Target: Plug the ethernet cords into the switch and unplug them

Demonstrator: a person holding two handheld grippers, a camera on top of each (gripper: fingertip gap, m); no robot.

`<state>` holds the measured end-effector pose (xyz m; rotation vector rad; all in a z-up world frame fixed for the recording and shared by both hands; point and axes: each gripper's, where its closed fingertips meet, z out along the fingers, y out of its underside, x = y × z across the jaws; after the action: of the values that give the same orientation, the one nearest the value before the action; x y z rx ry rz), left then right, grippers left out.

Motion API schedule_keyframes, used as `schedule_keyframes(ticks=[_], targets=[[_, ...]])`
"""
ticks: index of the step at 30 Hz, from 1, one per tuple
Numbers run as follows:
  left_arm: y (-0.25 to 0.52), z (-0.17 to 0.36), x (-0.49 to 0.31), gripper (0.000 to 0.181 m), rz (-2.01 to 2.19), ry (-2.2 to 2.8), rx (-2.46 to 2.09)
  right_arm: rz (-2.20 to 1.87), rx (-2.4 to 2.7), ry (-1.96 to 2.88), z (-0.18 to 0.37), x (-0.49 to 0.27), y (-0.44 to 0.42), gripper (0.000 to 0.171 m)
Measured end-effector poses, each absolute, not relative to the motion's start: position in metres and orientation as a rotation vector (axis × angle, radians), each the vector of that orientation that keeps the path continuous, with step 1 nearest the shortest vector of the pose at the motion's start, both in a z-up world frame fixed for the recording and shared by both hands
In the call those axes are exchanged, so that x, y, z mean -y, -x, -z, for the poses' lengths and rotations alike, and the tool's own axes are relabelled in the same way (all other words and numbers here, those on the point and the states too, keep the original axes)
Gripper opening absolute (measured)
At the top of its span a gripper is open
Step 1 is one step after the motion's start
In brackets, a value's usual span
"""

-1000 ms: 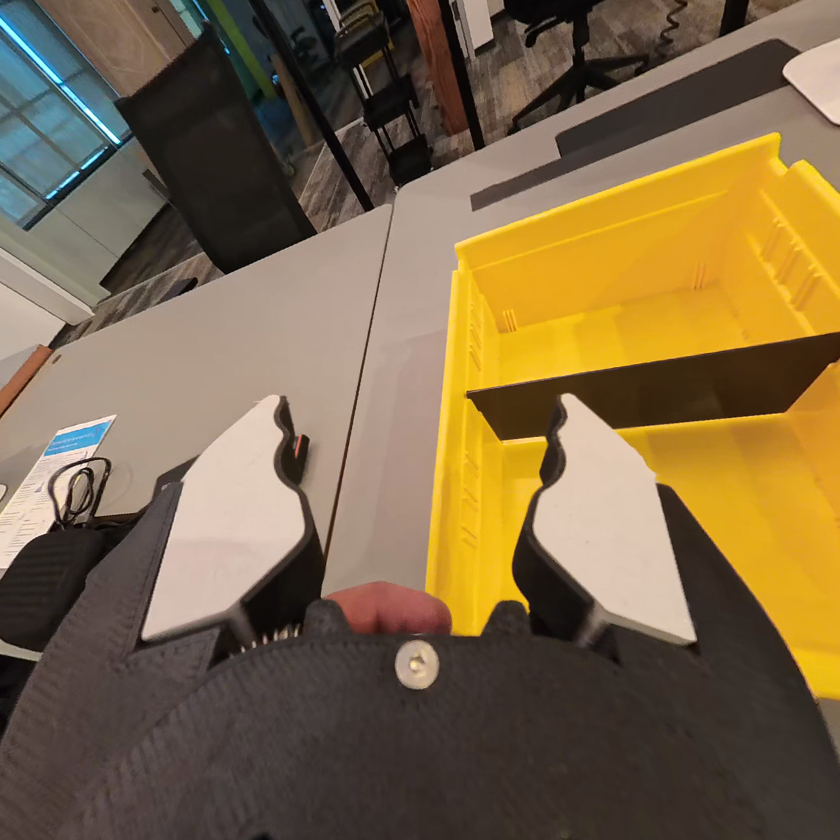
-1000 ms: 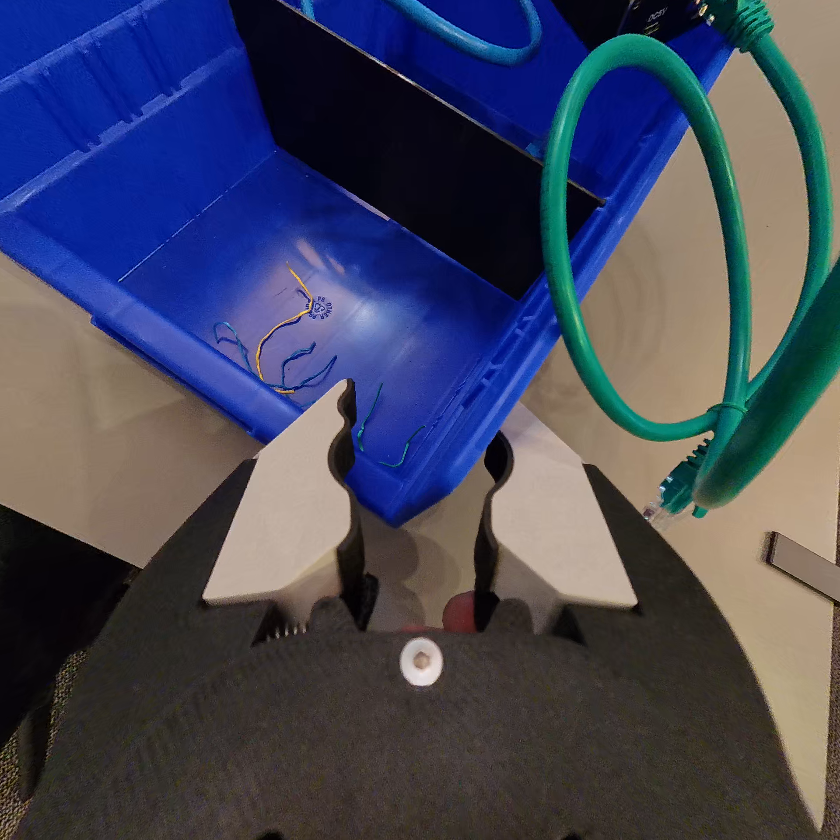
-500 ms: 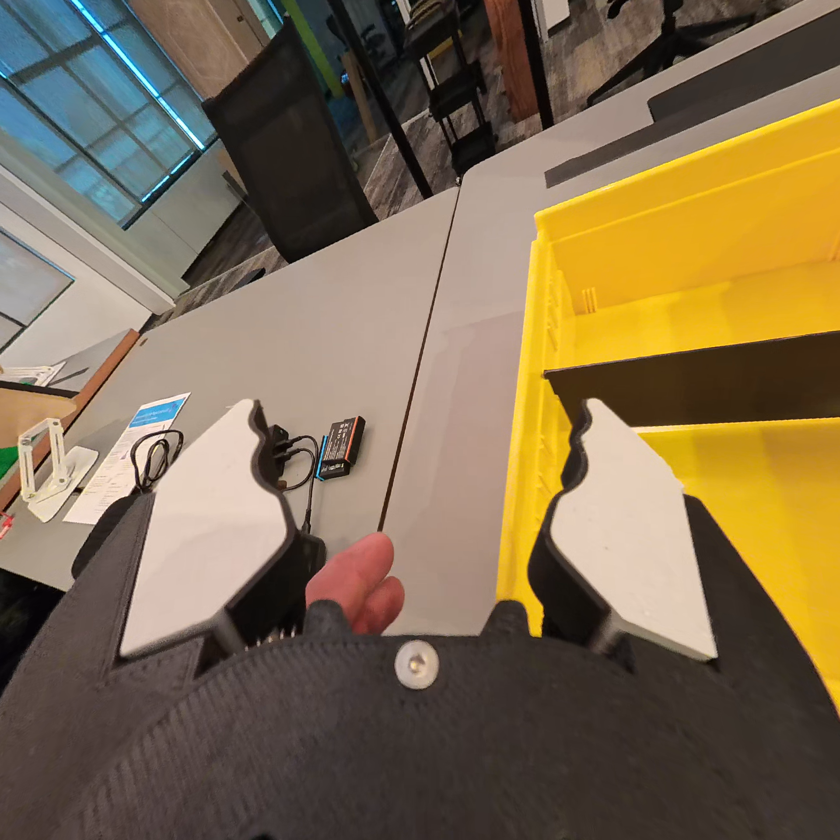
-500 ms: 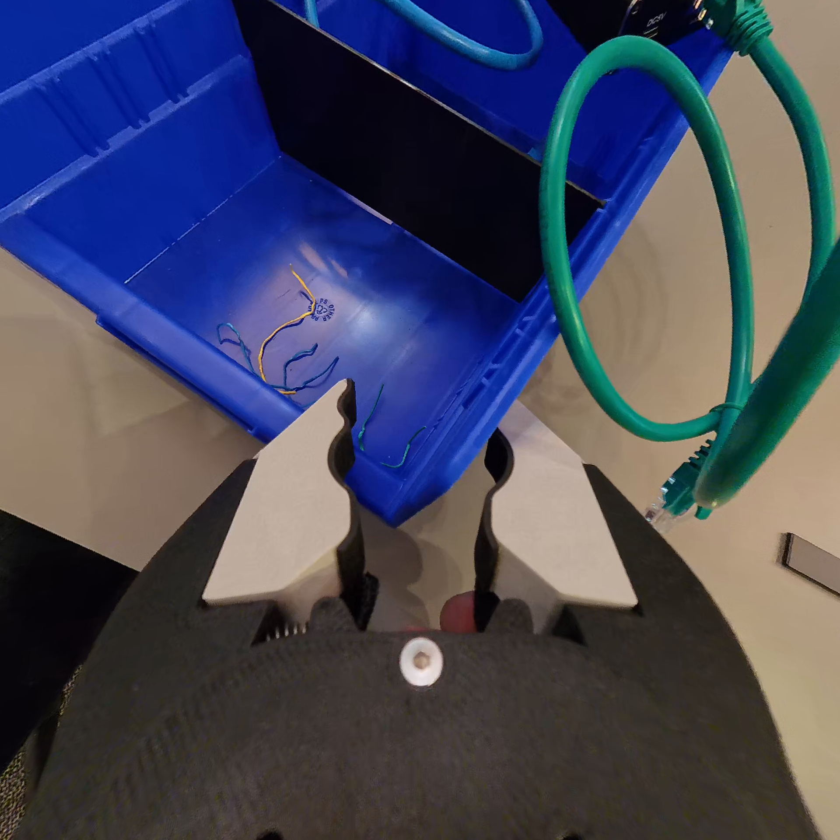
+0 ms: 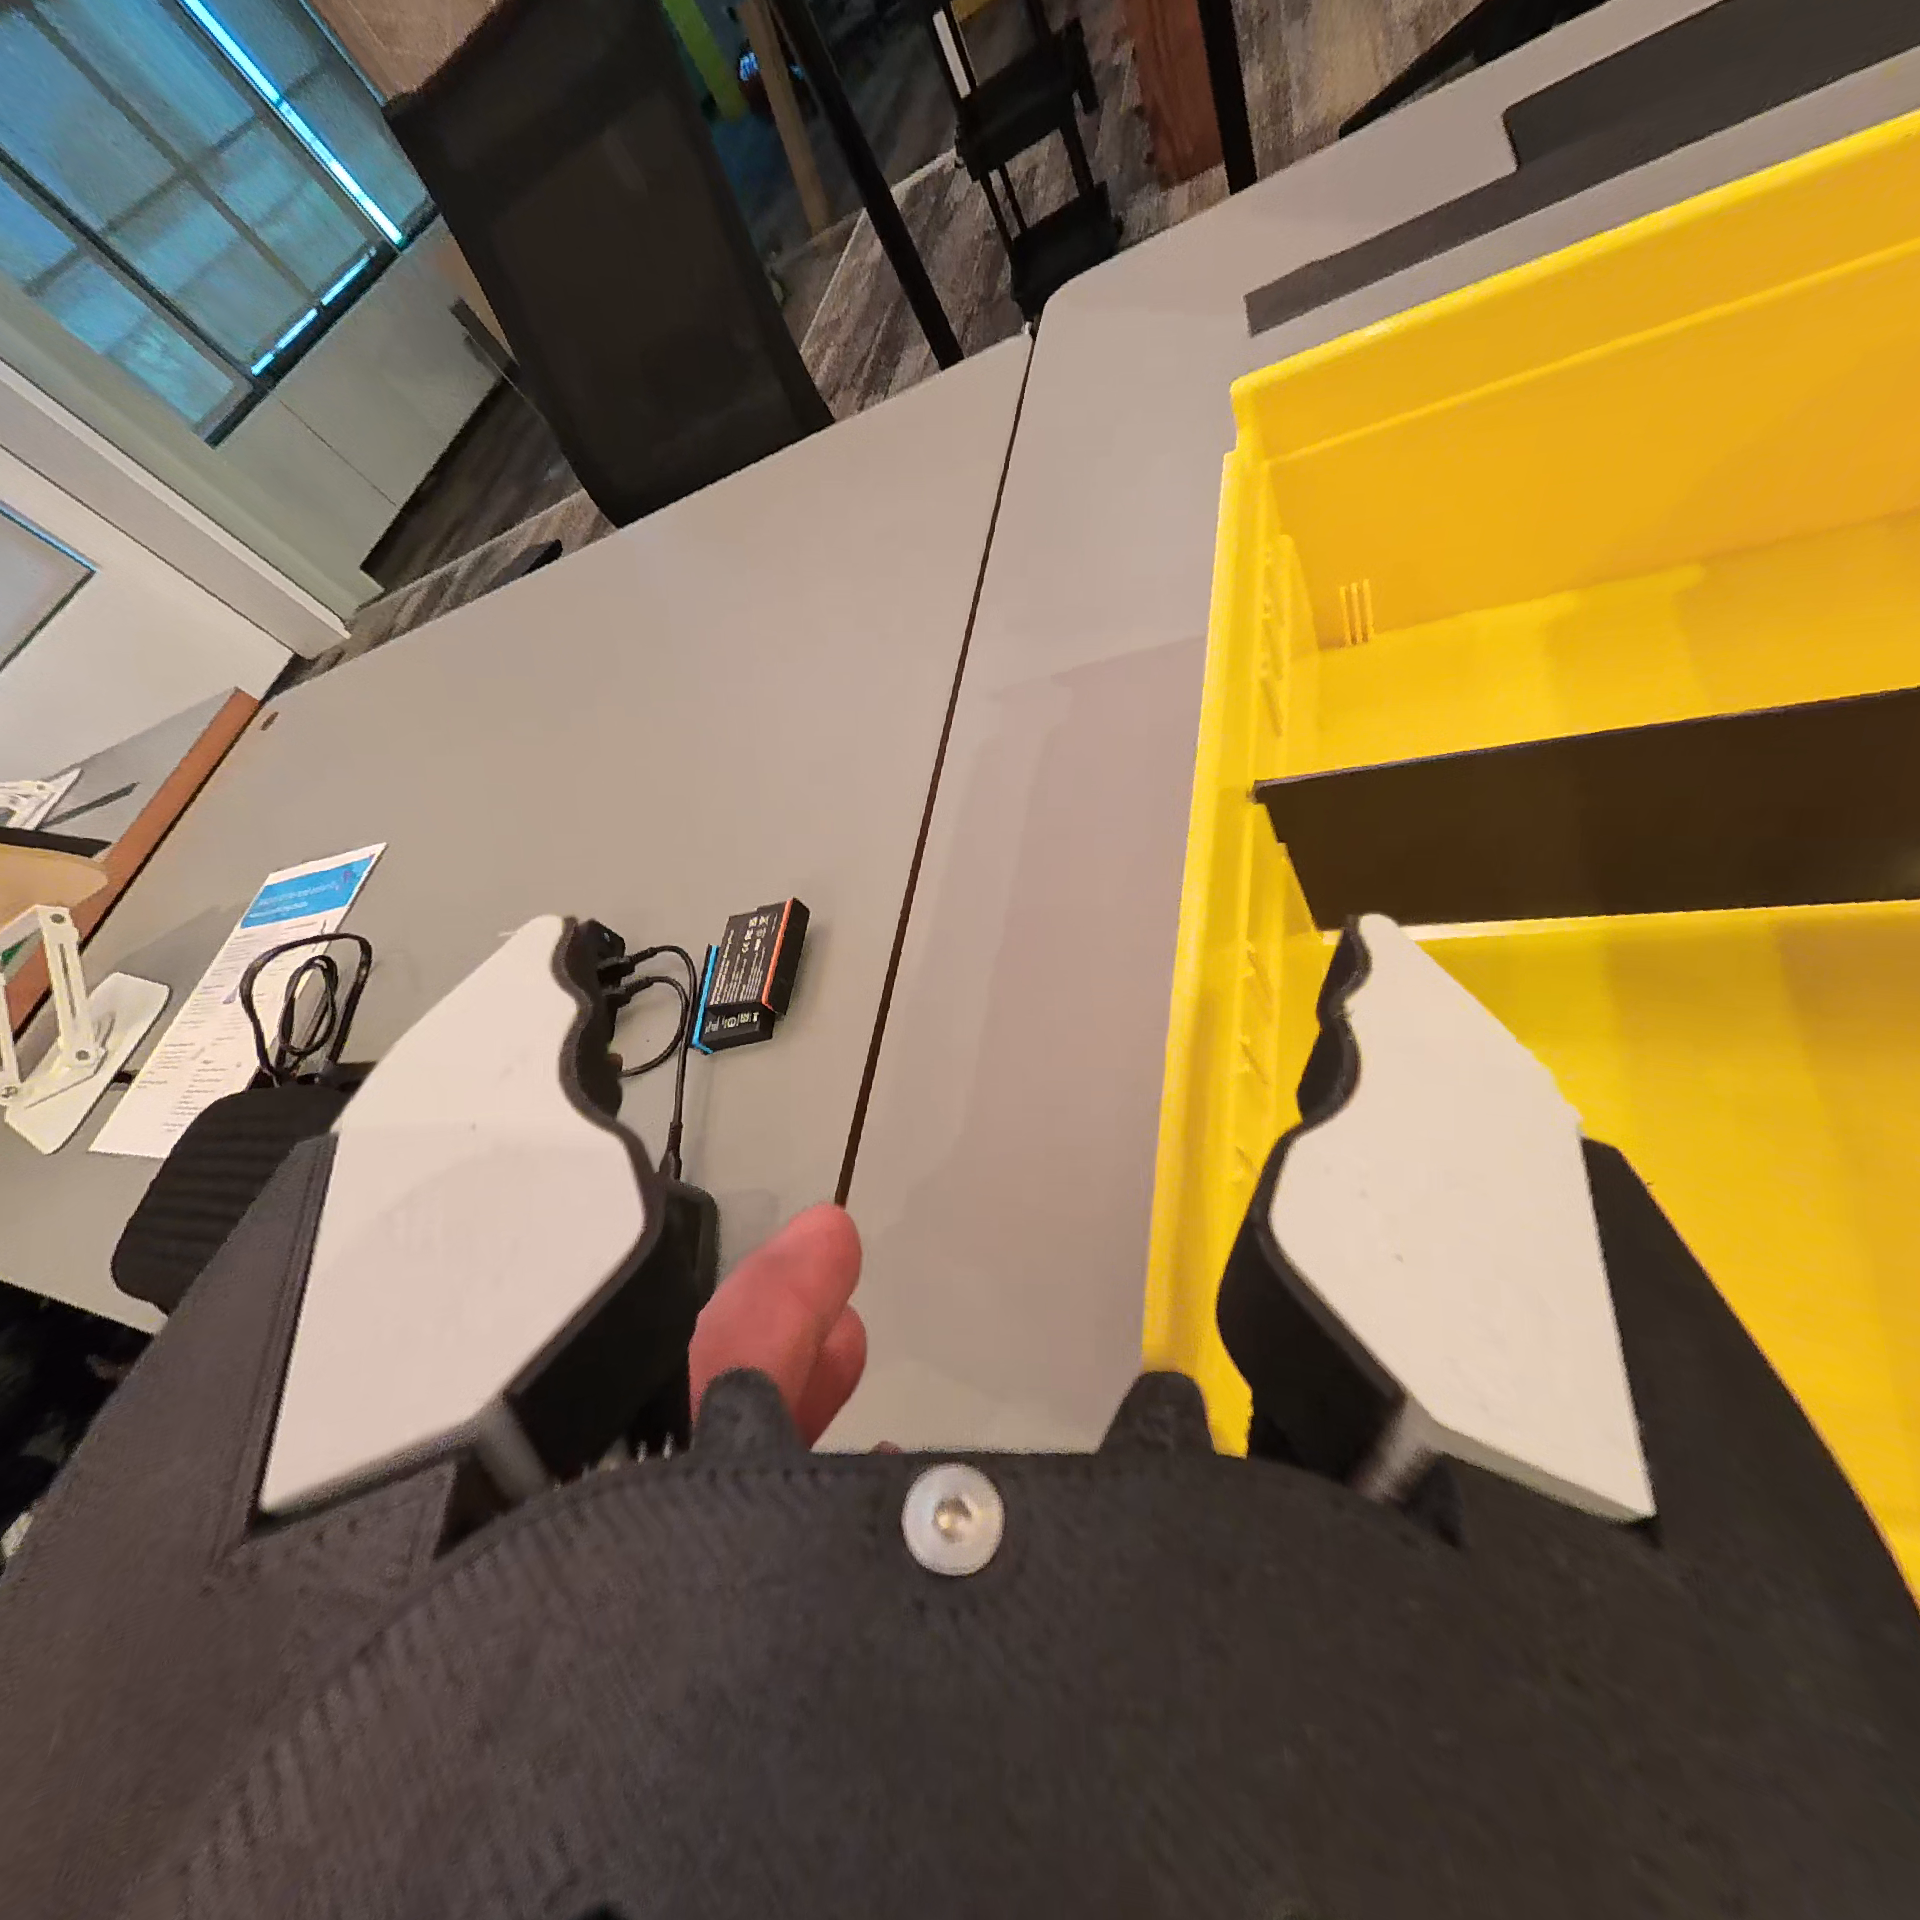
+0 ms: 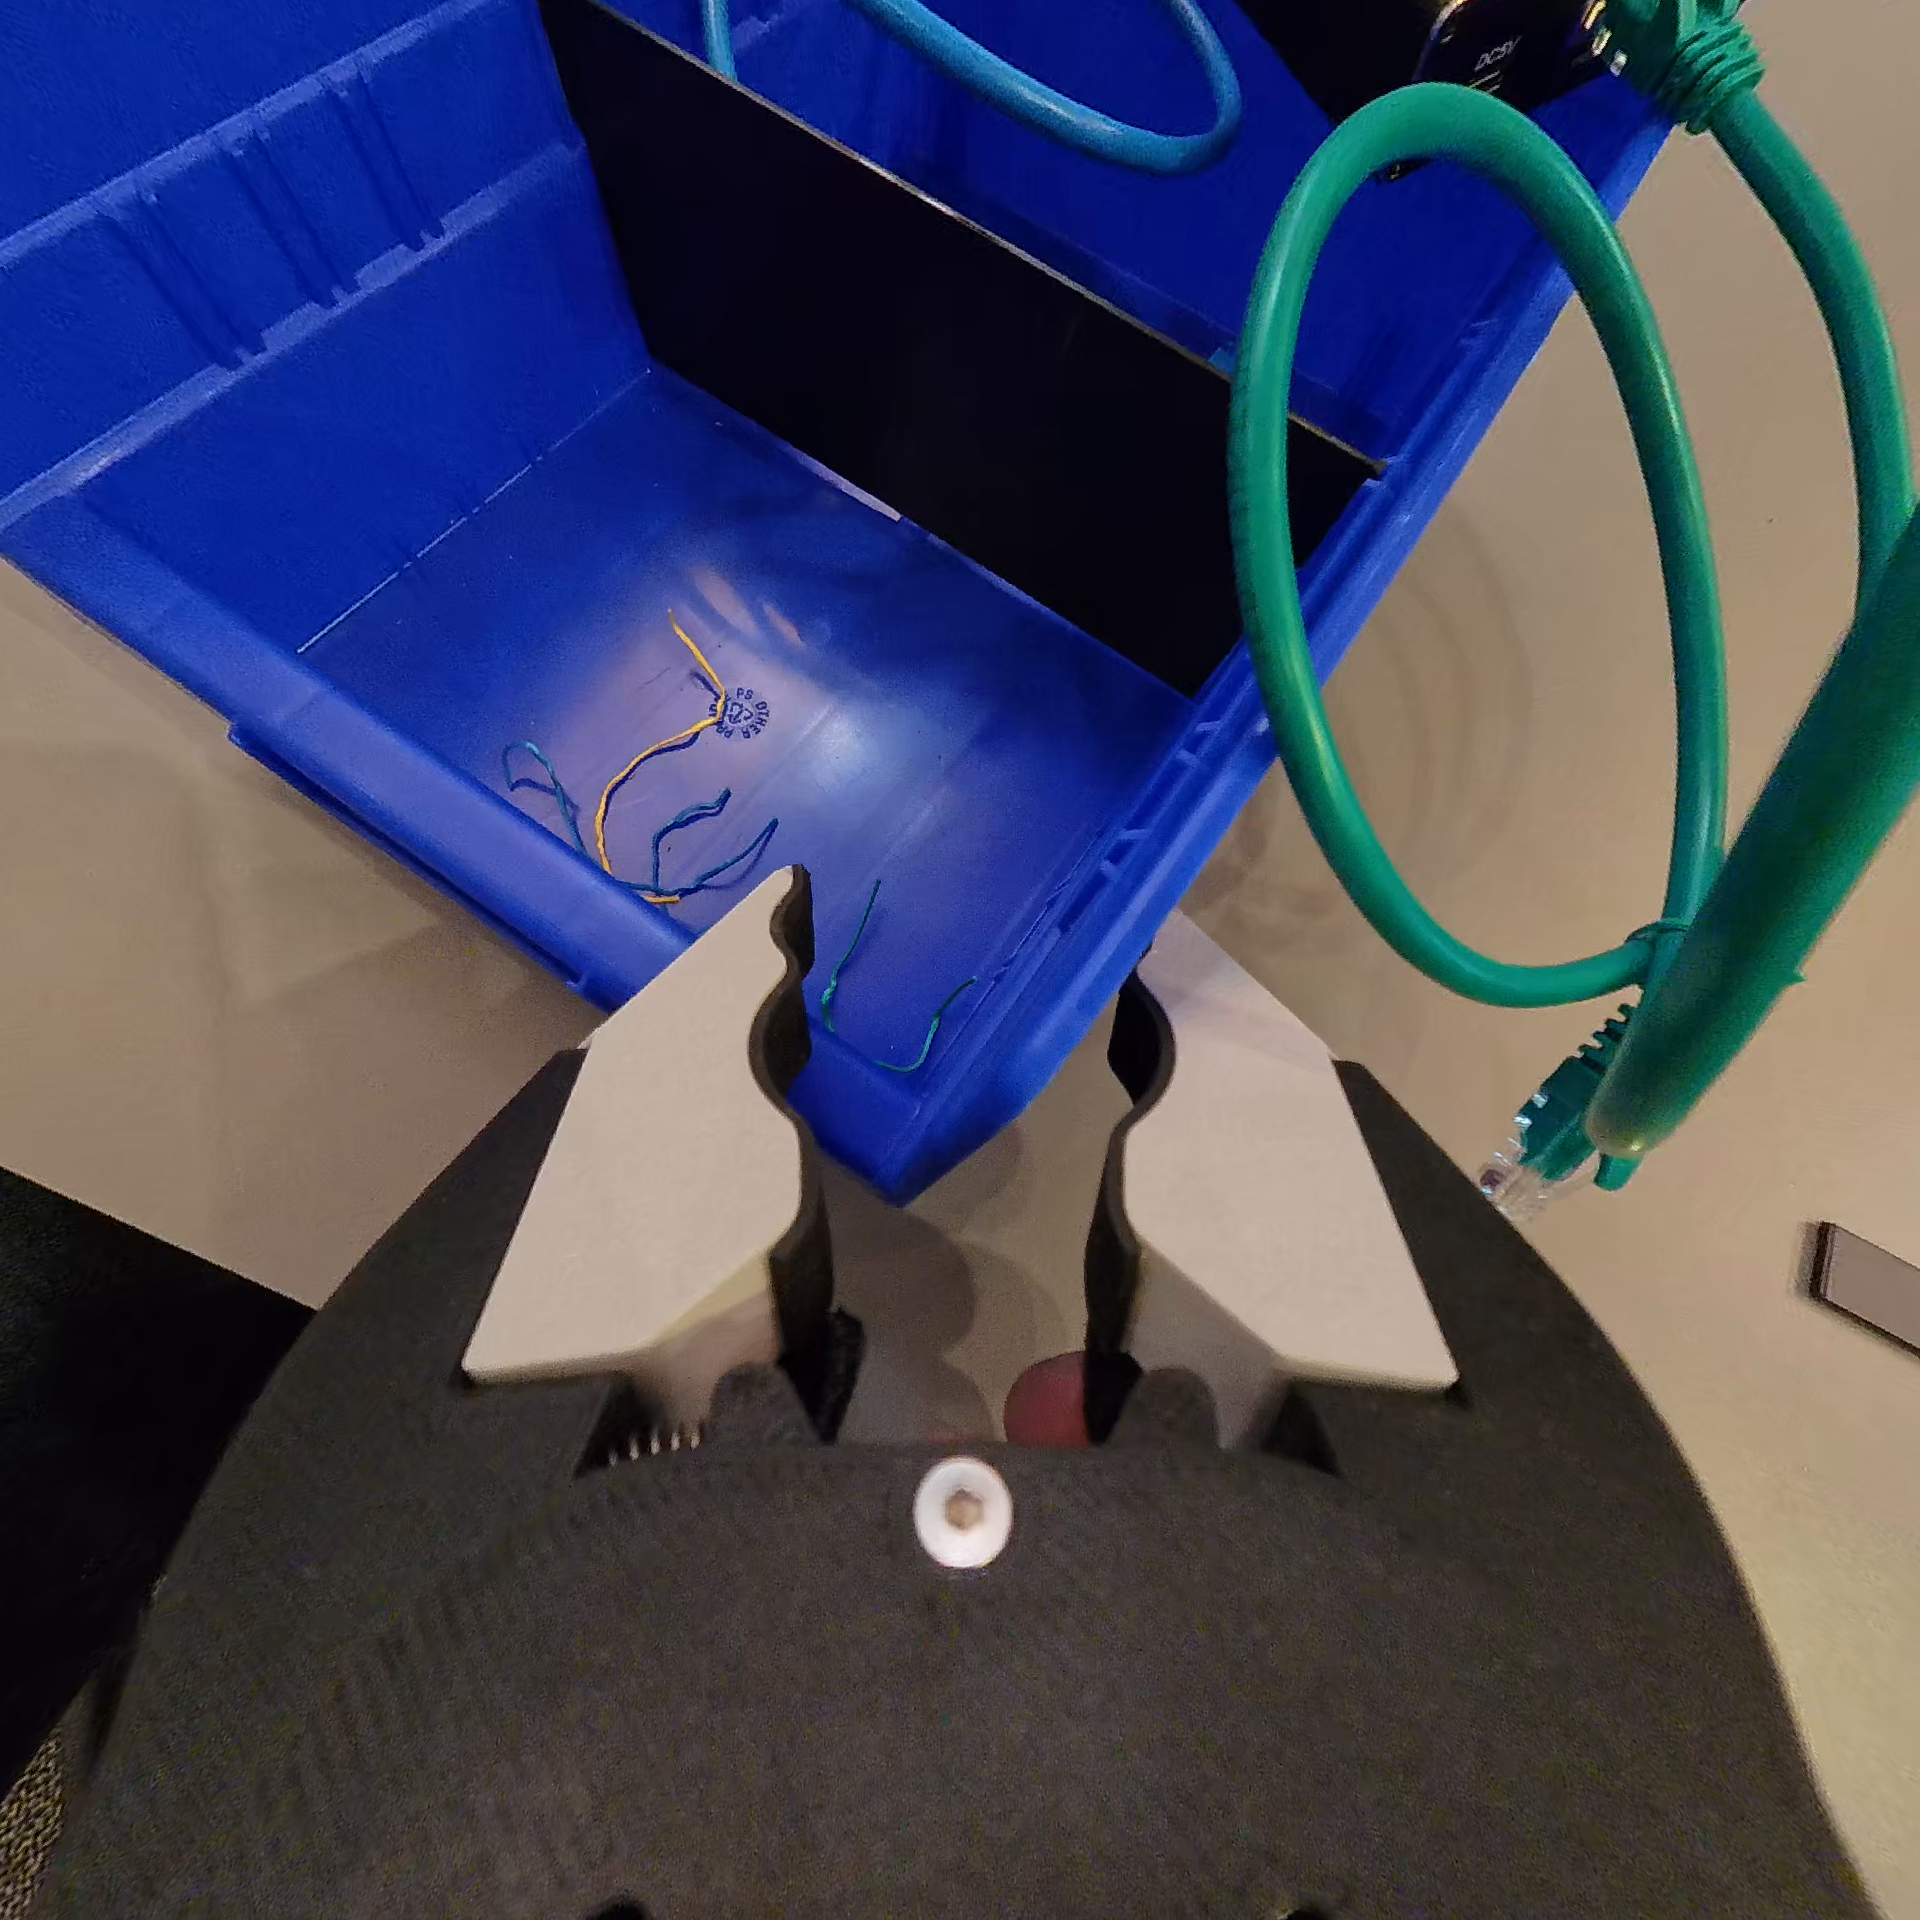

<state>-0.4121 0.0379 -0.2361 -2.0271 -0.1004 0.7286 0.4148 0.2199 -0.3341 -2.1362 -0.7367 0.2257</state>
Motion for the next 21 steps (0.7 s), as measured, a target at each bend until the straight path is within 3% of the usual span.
schedule_keyframes(ticks=[7, 14, 18, 21], targets=[[0.422, 0.266, -0.043, 0.129, -0.722, 2.128, 0.080, -0.244, 0.729, 2.131, 0.334, -0.220, -0.412, 0.055], [0.411, 0.303, -0.054, 0.123, -0.451, 2.211, 0.160, -0.266, 0.716, 2.124, 0.334, -0.220, -0.407, 0.055], [0.408, 0.313, -0.058, 0.107, -0.353, 2.224, 0.199, -0.265, 0.719, 2.126, 0.334, -0.221, -0.404, 0.055], [0.401, 0.320, -0.061, 0.085, -0.294, 2.236, 0.189, -0.282, 0.706, 2.114, 0.334, -0.220, -0.402, 0.056]])
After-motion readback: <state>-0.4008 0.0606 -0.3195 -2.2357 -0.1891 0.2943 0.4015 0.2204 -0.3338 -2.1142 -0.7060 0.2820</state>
